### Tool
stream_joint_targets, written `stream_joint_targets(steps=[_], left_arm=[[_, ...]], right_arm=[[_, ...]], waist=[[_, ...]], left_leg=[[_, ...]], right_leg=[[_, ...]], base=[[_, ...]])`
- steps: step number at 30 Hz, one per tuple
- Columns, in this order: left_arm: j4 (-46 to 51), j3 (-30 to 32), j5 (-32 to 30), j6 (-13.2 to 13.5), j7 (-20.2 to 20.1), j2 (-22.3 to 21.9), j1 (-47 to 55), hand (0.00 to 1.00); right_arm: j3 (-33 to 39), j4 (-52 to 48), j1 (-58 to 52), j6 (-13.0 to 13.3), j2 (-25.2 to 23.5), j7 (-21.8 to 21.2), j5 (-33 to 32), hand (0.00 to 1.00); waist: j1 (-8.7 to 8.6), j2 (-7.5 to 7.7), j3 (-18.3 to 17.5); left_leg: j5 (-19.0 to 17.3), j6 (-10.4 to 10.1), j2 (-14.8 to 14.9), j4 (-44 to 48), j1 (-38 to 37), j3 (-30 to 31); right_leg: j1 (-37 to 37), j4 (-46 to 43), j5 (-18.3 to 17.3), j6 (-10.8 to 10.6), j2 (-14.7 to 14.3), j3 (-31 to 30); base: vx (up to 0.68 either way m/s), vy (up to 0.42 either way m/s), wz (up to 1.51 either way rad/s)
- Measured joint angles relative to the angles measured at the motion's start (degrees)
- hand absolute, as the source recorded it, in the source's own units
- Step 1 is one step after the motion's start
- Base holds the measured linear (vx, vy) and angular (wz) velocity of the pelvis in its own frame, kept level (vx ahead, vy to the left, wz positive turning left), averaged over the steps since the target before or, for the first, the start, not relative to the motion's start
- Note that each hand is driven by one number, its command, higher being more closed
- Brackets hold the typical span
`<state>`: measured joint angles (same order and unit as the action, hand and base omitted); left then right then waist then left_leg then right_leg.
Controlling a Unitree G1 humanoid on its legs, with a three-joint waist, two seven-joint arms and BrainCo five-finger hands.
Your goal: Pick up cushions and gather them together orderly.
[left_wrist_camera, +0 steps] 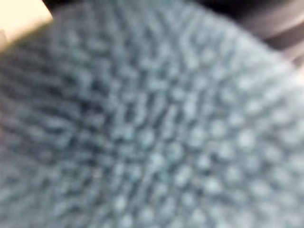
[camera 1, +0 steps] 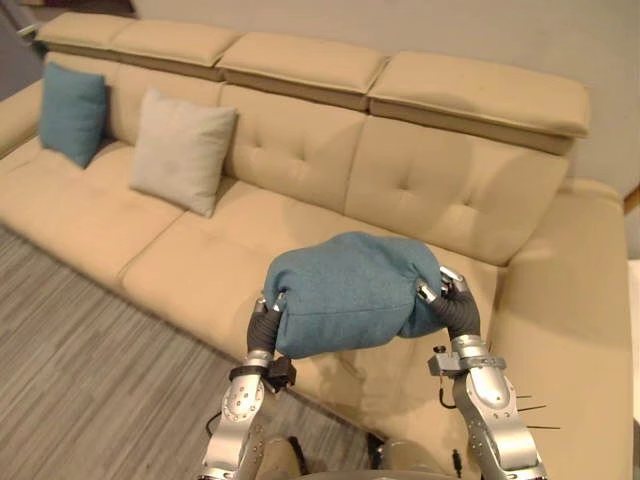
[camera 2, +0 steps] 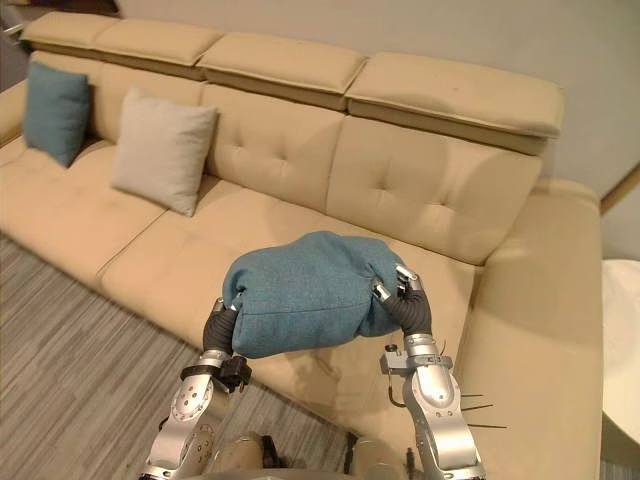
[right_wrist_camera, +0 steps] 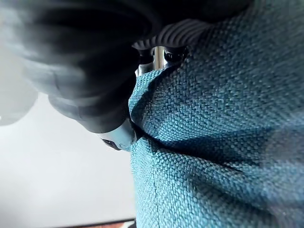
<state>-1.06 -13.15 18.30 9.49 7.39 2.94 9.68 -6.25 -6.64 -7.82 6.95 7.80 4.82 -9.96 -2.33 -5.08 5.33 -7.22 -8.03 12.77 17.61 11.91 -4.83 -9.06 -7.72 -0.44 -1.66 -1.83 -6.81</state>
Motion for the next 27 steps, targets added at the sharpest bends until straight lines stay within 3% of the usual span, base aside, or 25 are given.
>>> stream_joint_targets(steps=[2,7,12,14,20,23,27], left_arm=[[-1.85,0.23,-0.51,-0.14,0.02,0.69,-1.4,1.0],[-1.89,1.47,-2.79,-0.14,0.26,2.29,-1.78,1.0],[-3.14,2.43,-5.53,-0.08,2.88,2.49,-7.49,1.0],[-5.62,2.43,-5.58,-0.05,4.44,3.21,-13.01,1.0],[-18.25,2.22,-5.5,-0.03,12.13,8.99,-42.13,1.0],[-25.95,2.7,-5.42,0.02,15.74,12.88,-63.33,1.0],[-30.6,5.83,-5.4,1.2,17.99,15.15,-79.62,1.0]], right_arm=[[0.7,0.86,-0.98,-0.07,-2.72,0.0,0.78,1.0],[0.56,2.51,0.49,-0.08,-4.3,0.14,1.92,1.0],[-0.2,4.11,5.22,-0.04,-4.71,4.29,3.83,1.0],[-0.26,4.99,9.75,0.12,-4.54,6.71,4.93,1.0],[2.13,15.25,38.87,0.37,-2.12,17.39,10.49,1.0],[7.34,21.92,57.43,0.24,-0.74,23.74,12.39,1.0],[11.33,29.71,75.21,0.03,0.57,28.51,14.35,1.0]], waist=[[-0.52,2.62,-0.06],[-0.98,3.49,-0.3],[-2.78,3.14,-0.03],[-3.36,3.02,1.82],[-2.75,2.3,9.44],[-2.17,2.43,13.43],[-1.85,2.4,15.58]], left_leg=[[-0.28,1.68,-3.04,-1.93,-1.83,-5.42],[-1.77,4.19,-5.71,-3.53,-3.34,-16.64],[-3.55,4.48,-4.76,-0.28,0.54,-19.75],[-3.86,4.48,-3.81,1.57,2.49,-19.06],[-2.21,4.84,-2.82,6.38,13.95,-15.01],[1.13,4.9,-3.78,4.78,18.22,-12.32],[3.78,4.93,-4.45,3.13,21.97,-11.45]], right_leg=[[-0.55,3.3,2.29,-2.92,3.1,-4.81],[-4.03,7.0,5.93,-5.65,5.86,-12.75],[-8.34,7.86,8.05,-4.8,5.04,-15.27],[-8.64,9.2,9.43,-4.02,4.95,-14.1],[-15.92,9.14,12.99,-4.27,5.24,-10.0],[-19.21,9.22,14.51,-3.95,5.68,-7.32],[-22.79,9.76,16.18,-3.92,6.1,-6.54]], base=[[0.06,0.275,-1.02],[-0.01,0.216,-1.03],[-0.02,0.034,-0.43],[-0.08,-0.033,0.07],[-0.19,-0.076,0.3],[-0.17,-0.102,0.41],[-0.09,-0.064,0.21]])
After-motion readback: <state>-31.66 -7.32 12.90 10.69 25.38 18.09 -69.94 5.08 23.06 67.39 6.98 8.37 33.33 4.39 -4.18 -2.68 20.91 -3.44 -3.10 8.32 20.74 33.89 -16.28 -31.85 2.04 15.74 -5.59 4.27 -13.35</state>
